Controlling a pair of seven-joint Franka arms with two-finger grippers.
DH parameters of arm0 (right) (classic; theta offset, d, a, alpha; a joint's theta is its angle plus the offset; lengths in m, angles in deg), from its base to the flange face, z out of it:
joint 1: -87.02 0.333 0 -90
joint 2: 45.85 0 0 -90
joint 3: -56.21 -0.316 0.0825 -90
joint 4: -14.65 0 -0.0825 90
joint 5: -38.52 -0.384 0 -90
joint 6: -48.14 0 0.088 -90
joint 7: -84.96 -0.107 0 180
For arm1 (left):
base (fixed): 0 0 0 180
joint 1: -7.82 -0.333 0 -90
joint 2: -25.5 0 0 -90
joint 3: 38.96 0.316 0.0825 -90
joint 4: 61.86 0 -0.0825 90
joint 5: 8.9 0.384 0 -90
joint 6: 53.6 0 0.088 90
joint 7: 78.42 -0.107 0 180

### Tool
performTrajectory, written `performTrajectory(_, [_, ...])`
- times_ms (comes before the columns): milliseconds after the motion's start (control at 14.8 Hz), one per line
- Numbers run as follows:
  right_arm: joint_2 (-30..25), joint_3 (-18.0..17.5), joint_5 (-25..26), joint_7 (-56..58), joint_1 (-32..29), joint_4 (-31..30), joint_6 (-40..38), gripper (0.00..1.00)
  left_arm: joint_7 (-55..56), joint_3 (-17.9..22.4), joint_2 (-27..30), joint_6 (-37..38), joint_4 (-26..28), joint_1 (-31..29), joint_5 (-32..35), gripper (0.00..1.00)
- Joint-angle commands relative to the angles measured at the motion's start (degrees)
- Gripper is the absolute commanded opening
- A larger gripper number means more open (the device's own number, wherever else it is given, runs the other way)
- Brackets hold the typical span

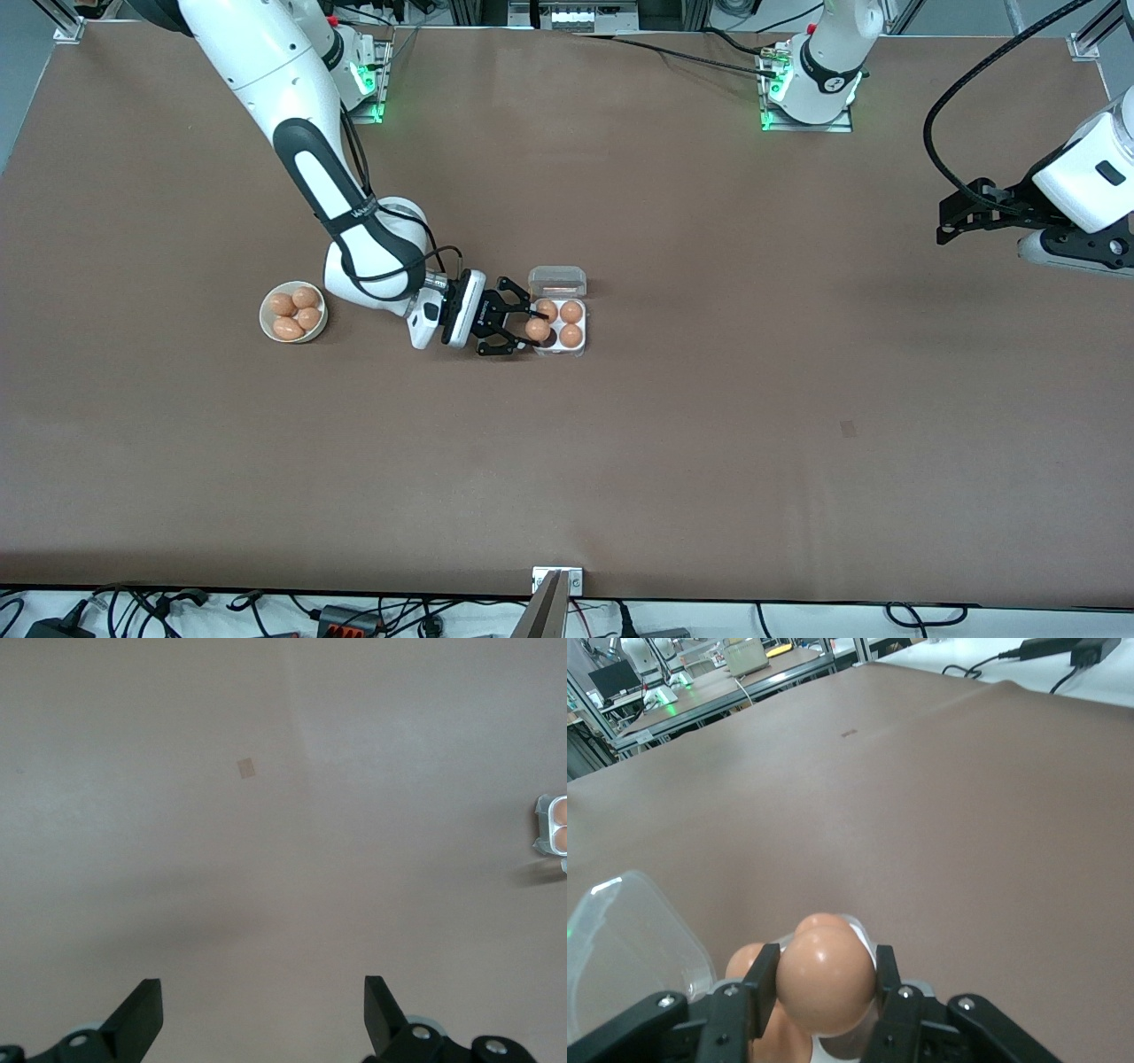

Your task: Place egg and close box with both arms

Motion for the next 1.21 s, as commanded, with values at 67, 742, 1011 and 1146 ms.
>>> performTrajectory(67, [1.74, 5.08, -3.96, 5.67, 5.44, 1.05, 2.72, 0.2, 0.8, -0.45, 0.36, 0.25, -0.37, -0.24, 0.77, 1.0])
performTrajectory(742, [3.06, 5.8, -7.89, 5.75, 6.51, 3.16, 2.63, 0.91, 0.8, -0.45, 0.36, 0.25, -0.37, -0.24, 0.77, 1.0])
performTrajectory(1011, [1.93, 5.88, -9.24, 5.5, 6.51, 3.34, 2.46, 1.0, 0.8, -0.45, 0.36, 0.25, -0.37, -0.24, 0.86, 1.0])
performTrajectory(1146, [-1.75, 6.23, -8.01, 4.62, 4.76, 2.99, 2.54, 1.0, 0.8, -0.45, 0.36, 0.25, -0.37, -0.24, 0.77, 1.0])
